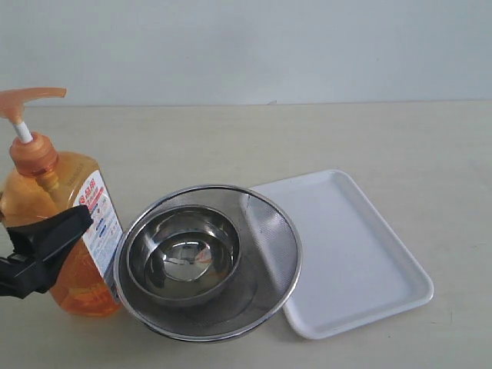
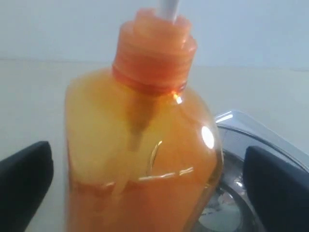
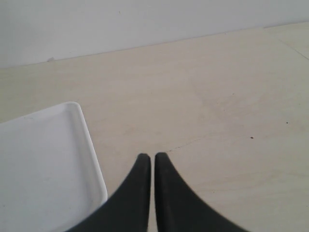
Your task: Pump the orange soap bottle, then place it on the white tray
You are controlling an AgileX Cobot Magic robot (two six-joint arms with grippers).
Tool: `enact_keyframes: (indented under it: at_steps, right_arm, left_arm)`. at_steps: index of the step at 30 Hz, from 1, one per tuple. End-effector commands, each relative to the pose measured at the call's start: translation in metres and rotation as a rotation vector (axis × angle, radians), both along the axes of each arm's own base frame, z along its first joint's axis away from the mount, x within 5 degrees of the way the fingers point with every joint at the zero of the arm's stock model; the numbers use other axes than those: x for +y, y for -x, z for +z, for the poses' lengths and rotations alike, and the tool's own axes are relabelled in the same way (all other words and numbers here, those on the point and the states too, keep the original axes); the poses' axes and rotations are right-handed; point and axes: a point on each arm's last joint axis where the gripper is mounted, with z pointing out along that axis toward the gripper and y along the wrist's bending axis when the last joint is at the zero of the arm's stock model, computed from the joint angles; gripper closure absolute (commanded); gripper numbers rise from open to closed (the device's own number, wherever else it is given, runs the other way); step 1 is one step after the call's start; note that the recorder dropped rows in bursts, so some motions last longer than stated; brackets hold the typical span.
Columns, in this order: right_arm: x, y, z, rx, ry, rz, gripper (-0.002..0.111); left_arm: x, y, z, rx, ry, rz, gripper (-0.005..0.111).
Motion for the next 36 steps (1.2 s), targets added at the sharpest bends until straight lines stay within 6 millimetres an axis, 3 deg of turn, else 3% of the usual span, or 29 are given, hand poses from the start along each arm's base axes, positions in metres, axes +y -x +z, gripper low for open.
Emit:
enact_keyframes:
  at_steps: [1,36]
  right_arm:
    - [0.000,0.000,0.002,-0.018,0.005,0.000,0.108]
    - [0.000,0.000,0.002,-0.018,0.005,0.000,0.108]
  left_arm:
    - [-0.001,-0.004,-0.001,0.001,0.001,0.004,-0.003]
    - [-0.007,-0.032,-0.018,0.044,-0.014,0.027,-0.003]
